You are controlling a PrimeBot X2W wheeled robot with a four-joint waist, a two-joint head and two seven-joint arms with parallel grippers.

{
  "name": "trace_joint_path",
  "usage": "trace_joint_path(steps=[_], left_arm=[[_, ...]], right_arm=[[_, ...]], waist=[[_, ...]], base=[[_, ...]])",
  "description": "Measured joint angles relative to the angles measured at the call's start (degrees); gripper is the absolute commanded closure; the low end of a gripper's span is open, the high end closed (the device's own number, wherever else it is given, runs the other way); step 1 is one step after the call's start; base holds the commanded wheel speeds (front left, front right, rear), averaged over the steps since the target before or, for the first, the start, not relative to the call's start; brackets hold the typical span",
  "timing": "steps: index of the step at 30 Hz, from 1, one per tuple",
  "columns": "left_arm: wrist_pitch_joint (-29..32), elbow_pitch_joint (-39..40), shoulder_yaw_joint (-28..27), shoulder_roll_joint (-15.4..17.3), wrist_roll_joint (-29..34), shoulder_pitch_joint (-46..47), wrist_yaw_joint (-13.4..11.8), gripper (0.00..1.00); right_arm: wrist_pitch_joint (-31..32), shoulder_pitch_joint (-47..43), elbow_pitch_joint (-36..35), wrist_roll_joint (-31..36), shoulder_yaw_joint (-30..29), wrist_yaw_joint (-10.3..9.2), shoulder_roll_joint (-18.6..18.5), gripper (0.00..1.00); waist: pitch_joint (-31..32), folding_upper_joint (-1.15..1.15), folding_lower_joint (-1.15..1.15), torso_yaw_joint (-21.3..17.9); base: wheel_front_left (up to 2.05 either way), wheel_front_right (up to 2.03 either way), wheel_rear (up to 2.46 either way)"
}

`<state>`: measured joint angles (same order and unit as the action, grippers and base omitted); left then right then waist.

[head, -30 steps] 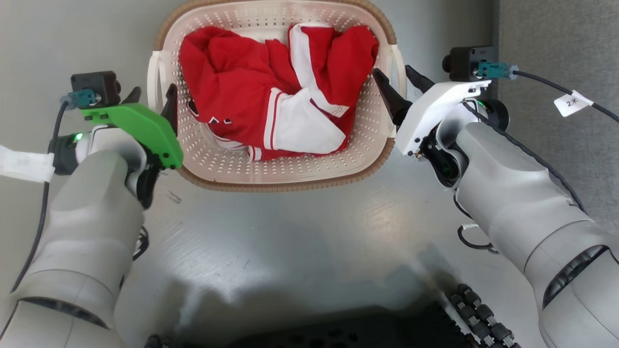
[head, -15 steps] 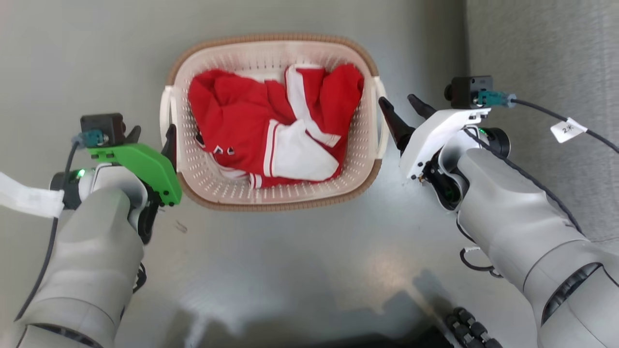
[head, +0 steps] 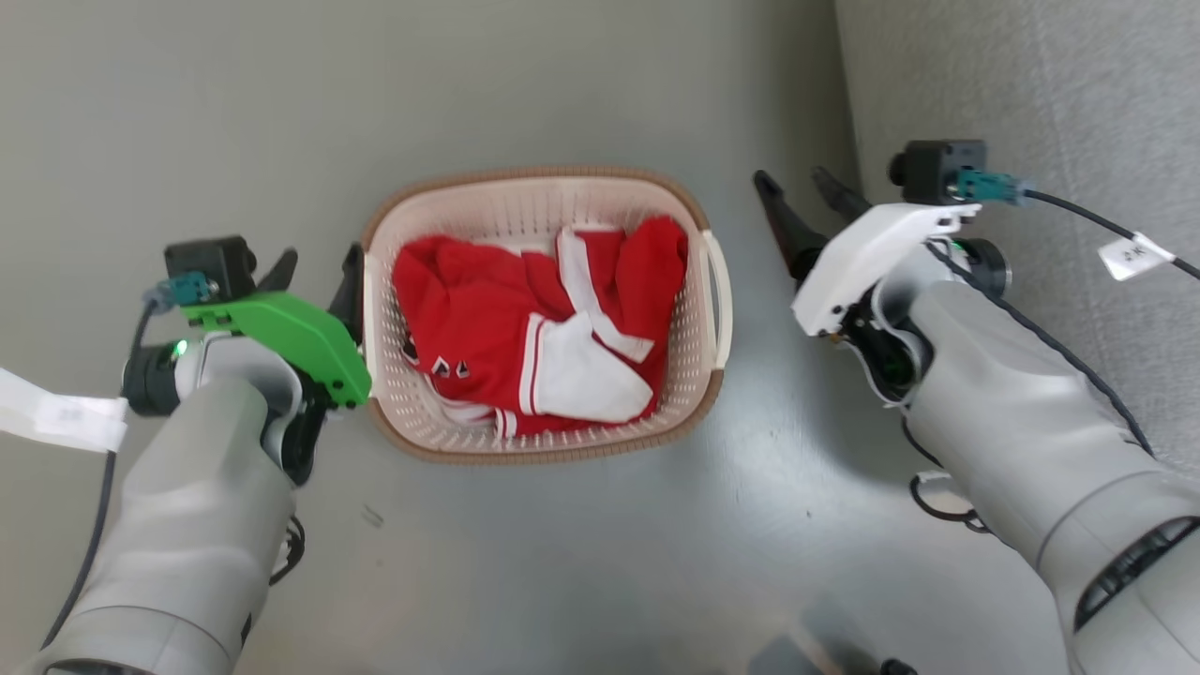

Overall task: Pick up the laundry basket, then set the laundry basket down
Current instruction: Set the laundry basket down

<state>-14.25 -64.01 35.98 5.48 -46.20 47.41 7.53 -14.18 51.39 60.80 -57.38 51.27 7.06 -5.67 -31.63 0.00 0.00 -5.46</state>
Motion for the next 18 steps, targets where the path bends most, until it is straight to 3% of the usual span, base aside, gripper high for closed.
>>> trace_joint_path(steps=[18], left_arm=[[0.0, 14.3, -9.8, 2.7, 1.6, -10.6, 0.0, 0.0]], right_arm=[[-0.1, -10.5, -12.2, 9.0, -9.8, -1.19, -2.7, 0.0]], waist=[[13.9, 0.0, 0.0, 1.6]], base=[[0.0, 0.0, 0.0]])
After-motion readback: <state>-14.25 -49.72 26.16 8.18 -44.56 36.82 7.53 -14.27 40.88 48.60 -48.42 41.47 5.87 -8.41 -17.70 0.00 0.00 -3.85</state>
